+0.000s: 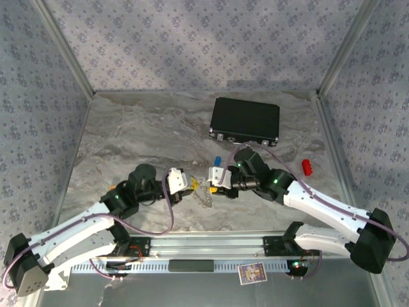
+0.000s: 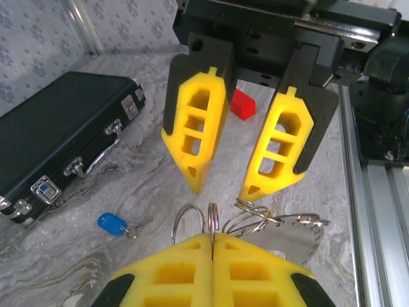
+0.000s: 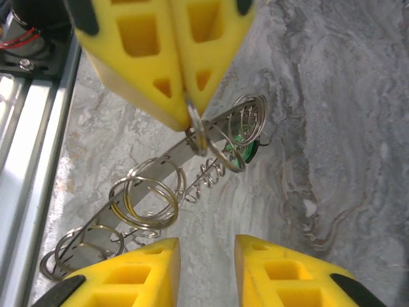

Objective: Put the keys on the keyring

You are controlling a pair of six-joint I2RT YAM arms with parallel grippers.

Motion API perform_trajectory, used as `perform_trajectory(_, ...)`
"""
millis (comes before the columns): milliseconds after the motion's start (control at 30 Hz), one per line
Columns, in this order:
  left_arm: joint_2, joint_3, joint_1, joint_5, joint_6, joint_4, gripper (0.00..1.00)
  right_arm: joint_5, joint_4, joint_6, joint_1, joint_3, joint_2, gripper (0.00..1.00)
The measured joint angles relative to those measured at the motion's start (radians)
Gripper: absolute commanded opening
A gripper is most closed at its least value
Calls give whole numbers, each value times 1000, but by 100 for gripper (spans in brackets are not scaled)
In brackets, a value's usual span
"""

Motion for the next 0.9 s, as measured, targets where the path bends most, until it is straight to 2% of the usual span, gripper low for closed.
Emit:
perform_trajectory(133, 103, 180, 0, -3, 28, -220, 0, 8, 1, -10, 2, 0, -21, 27)
perform_trajectory(333, 221, 357, 0, -17, 46, -487, 0, 8, 1, -6, 2, 0, -37, 26)
perform_trajectory(633, 288, 423, 0, -30, 90, -710, 0, -2, 16, 3, 2, -34, -46, 19)
perform_trajectory(900, 373, 547, 0, -118, 199, -914, 0, -11, 72, 28, 4, -61, -44, 18)
